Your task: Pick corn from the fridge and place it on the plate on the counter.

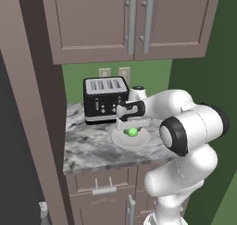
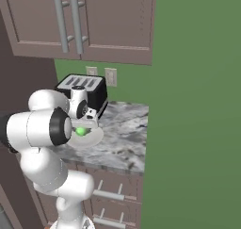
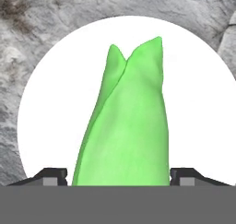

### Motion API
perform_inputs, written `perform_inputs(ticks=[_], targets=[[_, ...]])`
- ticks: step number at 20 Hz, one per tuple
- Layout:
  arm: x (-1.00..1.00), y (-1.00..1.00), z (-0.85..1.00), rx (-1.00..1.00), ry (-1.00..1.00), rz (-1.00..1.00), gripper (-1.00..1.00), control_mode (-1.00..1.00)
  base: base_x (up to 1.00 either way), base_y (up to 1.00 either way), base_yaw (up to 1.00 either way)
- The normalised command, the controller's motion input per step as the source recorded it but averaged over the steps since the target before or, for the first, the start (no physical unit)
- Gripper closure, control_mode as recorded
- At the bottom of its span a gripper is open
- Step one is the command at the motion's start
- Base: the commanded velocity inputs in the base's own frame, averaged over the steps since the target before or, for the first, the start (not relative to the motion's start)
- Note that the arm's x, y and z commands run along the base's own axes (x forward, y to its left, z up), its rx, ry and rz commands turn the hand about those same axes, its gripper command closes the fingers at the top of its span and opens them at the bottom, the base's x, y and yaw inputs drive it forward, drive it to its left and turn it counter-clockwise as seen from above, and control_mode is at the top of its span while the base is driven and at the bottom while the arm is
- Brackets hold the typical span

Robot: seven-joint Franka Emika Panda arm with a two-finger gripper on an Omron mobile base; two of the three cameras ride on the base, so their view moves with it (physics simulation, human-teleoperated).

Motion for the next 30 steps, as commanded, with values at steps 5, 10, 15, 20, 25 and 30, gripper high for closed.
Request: perform_inputs(ticks=[5,10,15,20,25,30], targets=[[0.0,0.0,0.01,0.0,0.0,0.0,-1.0,-1.0,0.0,0.0,0.0],[-0.08,0.0,0.17,0.0,0.0,-0.01,-1.0,-1.0,0.0,0.0,0.0],[-0.4,0.0,0.5,0.0,0.0,-0.02,-1.0,-1.0,0.0,0.0,0.0],[-0.64,0.0,0.59,0.0,0.0,0.0,-1.0,-1.0,0.0,0.0,0.0],[-0.81,0.0,0.54,0.0,0.0,0.0,-1.0,-1.0,0.0,0.0,0.0],[-0.66,-0.05,0.48,0.0,0.0,0.0,-1.0,-1.0,0.0,0.0,0.0]])
